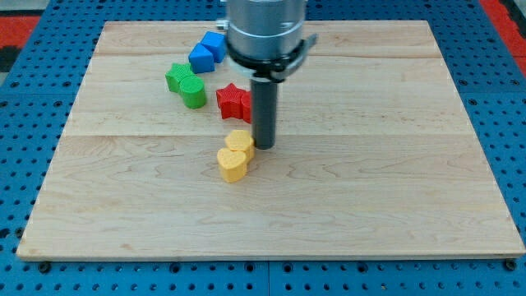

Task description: Move your arm to top center

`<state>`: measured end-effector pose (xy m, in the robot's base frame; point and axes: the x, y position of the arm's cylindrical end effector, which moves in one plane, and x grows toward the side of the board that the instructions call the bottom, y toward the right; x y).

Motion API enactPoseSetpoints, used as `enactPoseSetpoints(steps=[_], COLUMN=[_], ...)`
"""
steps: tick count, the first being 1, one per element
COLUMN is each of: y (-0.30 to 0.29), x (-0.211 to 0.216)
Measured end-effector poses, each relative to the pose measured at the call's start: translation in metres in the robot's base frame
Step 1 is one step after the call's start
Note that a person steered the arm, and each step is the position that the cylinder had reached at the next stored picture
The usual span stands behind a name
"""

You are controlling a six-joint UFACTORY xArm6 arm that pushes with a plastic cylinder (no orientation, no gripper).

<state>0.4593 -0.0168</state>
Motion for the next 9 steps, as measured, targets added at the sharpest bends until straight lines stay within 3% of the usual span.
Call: enactPoseSetpoints(steps=[2,3,7,8,9], y=[-0.034,-0.033,0.063,0.083,0.075], x=[0.006,-0.011,-0.023,-0.094,-0.135])
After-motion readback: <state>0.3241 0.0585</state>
